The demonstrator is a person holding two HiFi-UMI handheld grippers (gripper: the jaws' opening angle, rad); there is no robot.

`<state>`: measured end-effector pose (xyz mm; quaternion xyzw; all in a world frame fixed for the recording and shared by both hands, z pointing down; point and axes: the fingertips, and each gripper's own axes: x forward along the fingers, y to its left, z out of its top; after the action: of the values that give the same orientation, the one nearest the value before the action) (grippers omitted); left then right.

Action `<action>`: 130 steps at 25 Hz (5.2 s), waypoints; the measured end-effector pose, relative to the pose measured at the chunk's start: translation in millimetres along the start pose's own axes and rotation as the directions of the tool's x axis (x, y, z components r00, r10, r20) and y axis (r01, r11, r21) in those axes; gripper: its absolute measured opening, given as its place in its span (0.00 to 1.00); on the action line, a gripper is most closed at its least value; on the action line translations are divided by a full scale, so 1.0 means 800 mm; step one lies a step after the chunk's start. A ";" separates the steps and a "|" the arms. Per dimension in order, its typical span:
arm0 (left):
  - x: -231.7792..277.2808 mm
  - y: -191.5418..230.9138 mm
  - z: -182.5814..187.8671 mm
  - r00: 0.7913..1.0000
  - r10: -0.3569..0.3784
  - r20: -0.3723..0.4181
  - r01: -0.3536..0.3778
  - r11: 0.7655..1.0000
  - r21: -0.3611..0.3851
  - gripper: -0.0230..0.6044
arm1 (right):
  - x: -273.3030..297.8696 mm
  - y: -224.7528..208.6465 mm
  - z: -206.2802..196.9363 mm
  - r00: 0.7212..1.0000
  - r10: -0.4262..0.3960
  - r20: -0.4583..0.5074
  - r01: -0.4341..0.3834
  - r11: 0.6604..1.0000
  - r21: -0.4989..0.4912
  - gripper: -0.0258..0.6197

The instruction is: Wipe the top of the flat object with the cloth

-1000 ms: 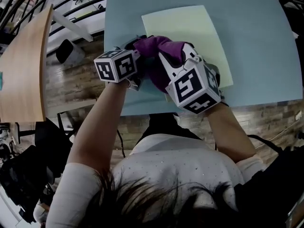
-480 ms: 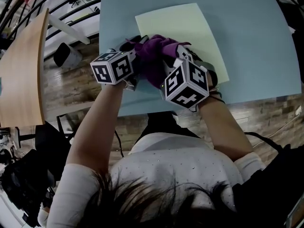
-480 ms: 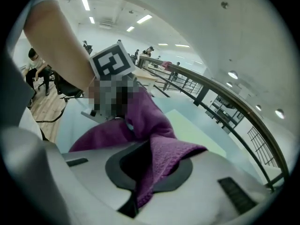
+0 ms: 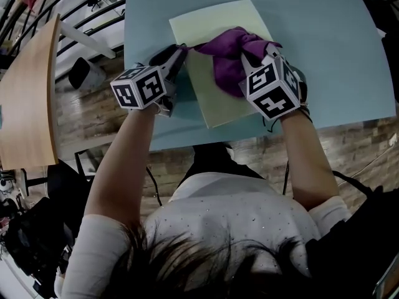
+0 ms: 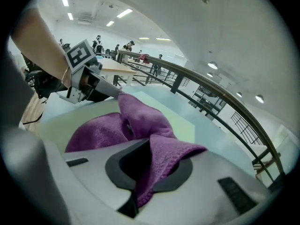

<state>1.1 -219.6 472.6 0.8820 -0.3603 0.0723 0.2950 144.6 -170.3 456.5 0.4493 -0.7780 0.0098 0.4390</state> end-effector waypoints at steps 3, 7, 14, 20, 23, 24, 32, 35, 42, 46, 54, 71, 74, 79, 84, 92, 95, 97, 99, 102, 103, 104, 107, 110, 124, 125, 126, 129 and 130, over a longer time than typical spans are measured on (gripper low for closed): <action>-0.001 0.000 0.002 1.000 0.001 0.005 -0.001 1.000 0.003 0.26 | -0.007 -0.025 -0.022 0.999 -0.045 -0.014 0.045 0.997 0.065 0.07; 0.001 0.002 0.004 1.000 -0.003 0.006 0.002 1.000 0.005 0.26 | -0.013 -0.055 -0.043 0.996 -0.089 -0.026 0.092 0.988 0.123 0.07; 0.002 0.004 0.005 1.000 -0.009 0.010 0.009 1.000 -0.002 0.26 | -0.039 -0.103 -0.099 0.960 -0.266 -0.090 0.278 0.943 0.181 0.07; 0.002 0.003 0.004 1.000 -0.004 0.020 0.004 1.000 -0.002 0.26 | -0.099 -0.071 -0.007 0.951 -0.225 0.211 0.173 0.956 0.238 0.07; 0.001 0.003 0.003 1.000 0.004 0.025 -0.004 1.000 -0.004 0.26 | -0.133 -0.006 0.097 0.881 -0.064 0.469 0.011 0.993 0.115 0.07; 0.002 0.004 0.003 1.000 0.005 0.029 -0.005 1.000 -0.001 0.26 | -0.144 0.015 0.126 0.846 -0.015 0.533 -0.032 0.996 0.078 0.07; 0.006 0.004 0.005 0.999 0.016 0.038 -0.017 1.000 0.014 0.26 | -0.054 0.138 0.097 0.922 0.262 0.287 -0.211 0.958 -0.194 0.07; 0.004 0.000 0.002 0.999 0.006 0.034 -0.006 1.000 0.020 0.25 | -0.036 0.153 0.068 0.944 0.258 0.205 -0.201 0.944 -0.261 0.07; 0.004 0.006 0.001 1.000 -0.003 0.022 0.003 1.000 0.016 0.25 | -0.022 0.096 0.039 0.983 0.140 0.121 -0.120 0.980 -0.158 0.07; 0.005 0.007 0.003 1.000 -0.015 0.020 0.015 1.000 0.016 0.25 | -0.021 0.051 0.012 0.993 0.060 0.097 -0.050 0.994 -0.101 0.07; 0.003 0.005 0.004 1.000 -0.018 0.025 0.018 1.000 0.021 0.25 | -0.033 -0.025 -0.042 0.992 -0.114 0.052 0.113 0.993 0.031 0.07; -0.001 0.001 0.004 0.999 -0.033 0.022 0.033 0.999 0.003 0.24 | -0.128 -0.060 0.068 0.939 -0.138 0.314 0.068 0.972 0.224 0.07; -0.002 -0.002 0.004 0.998 -0.056 0.010 0.056 0.998 -0.011 0.24 | -0.167 -0.024 0.140 0.879 -0.051 0.473 -0.046 0.980 0.191 0.07; 0.001 -0.001 0.004 0.995 -0.096 -0.017 0.096 0.995 -0.036 0.23 | -0.144 0.074 0.146 0.910 0.124 0.395 -0.197 0.969 0.150 0.07; 0.004 0.003 0.001 0.991 -0.126 -0.046 0.123 0.990 -0.073 0.23 | -0.067 0.169 0.093 0.937 0.290 0.196 -0.324 0.931 0.169 0.07; -0.001 -0.006 -0.001 0.984 -0.164 -0.076 0.158 0.984 -0.079 0.23 | -0.058 0.187 0.039 0.943 0.332 0.005 -0.329 0.931 0.162 0.07; -0.002 -0.010 -0.003 0.978 -0.191 -0.088 0.185 0.980 -0.077 0.23 | -0.059 0.172 0.027 0.955 0.295 0.002 -0.288 0.933 0.216 0.07; -0.001 -0.010 -0.004 0.976 -0.195 -0.095 0.189 0.980 -0.067 0.23 | -0.059 0.159 0.018 0.962 0.273 0.006 -0.264 0.926 0.268 0.07; -0.002 -0.011 -0.003 0.976 -0.193 -0.099 0.188 0.980 -0.060 0.23 | -0.062 0.142 0.006 0.968 0.250 -0.008 -0.235 0.923 0.305 0.07; -0.004 -0.017 -0.005 0.974 -0.199 -0.105 0.193 0.979 -0.065 0.23 | -0.071 0.109 -0.020 0.981 0.186 -0.057 -0.158 0.933 0.323 0.07; -0.005 -0.018 -0.005 0.973 -0.204 -0.107 0.197 0.978 -0.069 0.23 | -0.073 0.097 -0.030 0.984 0.164 -0.071 -0.131 0.932 0.337 0.07; -0.006 -0.018 -0.006 0.972 -0.208 -0.108 0.201 0.977 -0.073 0.23 | -0.076 0.085 -0.040 0.986 0.142 -0.082 -0.104 0.929 0.356 0.07; -0.007 -0.021 -0.006 0.970 -0.217 -0.109 0.210 0.975 -0.072 0.23 | -0.083 0.049 -0.069 0.991 0.075 -0.107 -0.024 0.909 0.416 0.07; -0.007 -0.020 -0.005 0.968 -0.222 -0.114 0.216 0.974 -0.065 0.23 | -0.087 0.017 -0.092 0.992 0.011 -0.129 0.051 0.883 0.467 0.07; -0.010 -0.024 -0.006 0.964 -0.237 -0.122 0.228 0.970 -0.085 0.23 | -0.134 -0.032 -0.031 0.989 -0.037 0.142 -0.058 0.788 0.613 0.07; -0.009 -0.026 -0.005 0.964 -0.236 -0.122 0.227 0.970 -0.083 0.23 | -0.151 -0.031 0.007 0.972 -0.009 0.235 -0.132 0.806 0.578 0.07; -0.007 -0.027 -0.004 0.964 -0.235 -0.122 0.226 0.971 -0.082 0.23 | -0.168 -0.028 0.044 0.950 0.021 0.312 -0.191 0.828 0.527 0.07; -0.007 -0.025 -0.002 0.964 -0.235 -0.121 0.226 0.971 -0.083 0.23 | -0.202 0.000 0.122 0.907 0.110 0.406 -0.268 0.895 0.356 0.07; -0.008 -0.023 -0.003 0.964 -0.235 -0.121 0.226 0.971 -0.084 0.23 | -0.204 0.020 0.134 0.900 0.151 0.408 -0.293 0.903 0.313 0.07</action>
<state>9.0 -203.9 463.4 0.9006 -0.2376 0.0824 0.3546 95.6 -92.4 283.7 0.4234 -0.8784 0.1199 0.1866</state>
